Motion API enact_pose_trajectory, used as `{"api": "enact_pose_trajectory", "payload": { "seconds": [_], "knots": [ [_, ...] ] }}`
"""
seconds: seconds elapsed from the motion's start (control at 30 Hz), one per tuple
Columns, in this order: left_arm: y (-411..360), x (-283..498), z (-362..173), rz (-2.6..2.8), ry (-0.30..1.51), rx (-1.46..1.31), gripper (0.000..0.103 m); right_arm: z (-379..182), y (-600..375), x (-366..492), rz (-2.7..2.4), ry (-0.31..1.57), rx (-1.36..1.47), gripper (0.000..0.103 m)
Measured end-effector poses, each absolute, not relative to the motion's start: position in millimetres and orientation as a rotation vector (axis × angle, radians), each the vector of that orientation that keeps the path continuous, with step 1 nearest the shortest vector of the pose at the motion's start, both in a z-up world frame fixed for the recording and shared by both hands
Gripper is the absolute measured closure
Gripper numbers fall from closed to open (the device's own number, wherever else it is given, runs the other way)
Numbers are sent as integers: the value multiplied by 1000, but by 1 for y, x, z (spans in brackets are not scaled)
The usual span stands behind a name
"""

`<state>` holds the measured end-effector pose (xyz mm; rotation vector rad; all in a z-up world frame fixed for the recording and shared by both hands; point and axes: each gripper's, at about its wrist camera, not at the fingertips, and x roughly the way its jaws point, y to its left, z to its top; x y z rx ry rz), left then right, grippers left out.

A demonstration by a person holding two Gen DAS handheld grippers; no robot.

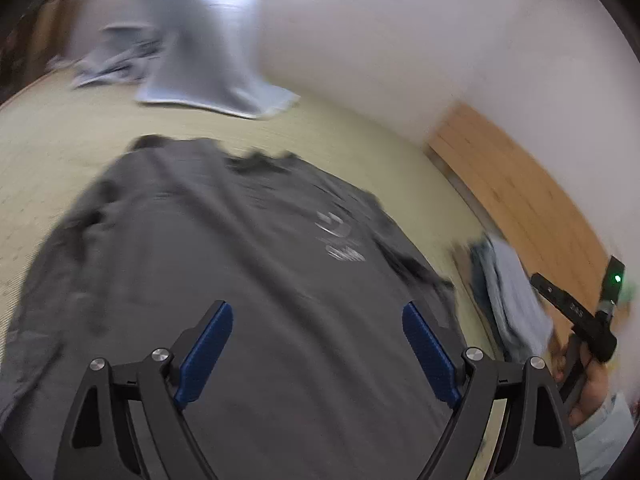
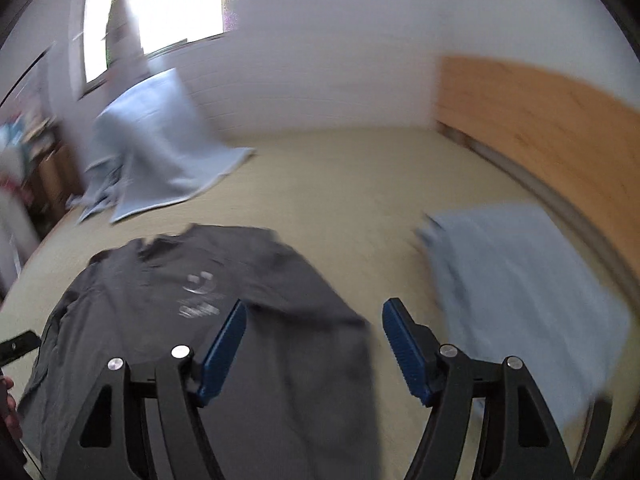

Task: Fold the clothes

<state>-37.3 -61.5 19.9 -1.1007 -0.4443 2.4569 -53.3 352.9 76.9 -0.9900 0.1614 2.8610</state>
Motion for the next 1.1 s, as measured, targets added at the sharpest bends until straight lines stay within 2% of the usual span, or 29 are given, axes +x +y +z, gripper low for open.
{"api": "enact_pose_trajectory", "payload": {
  "seconds": [0.2,0.27,0.53,0.67,0.8,0.87,0.93,1.1],
  "knots": [
    [65,13,31,2336,27,-1019,13,37,443,21,2753,391,-915,29],
    [110,34,28,2318,153,-992,13,41,455,23,2766,471,-890,29],
    [252,92,7,2216,462,-936,13,59,500,33,2802,796,-783,29],
    [294,109,-5,2219,649,-848,16,63,515,42,2797,797,-737,29],
    [318,111,-18,2214,716,-805,24,66,546,59,2775,899,-678,29],
    [324,110,-24,2222,710,-810,35,68,562,67,2778,924,-655,29],
    [326,105,-30,2246,699,-823,50,68,576,74,2771,963,-621,29],
    [323,90,-41,2304,652,-877,54,60,601,82,2737,1109,-604,29]
  ]
}}
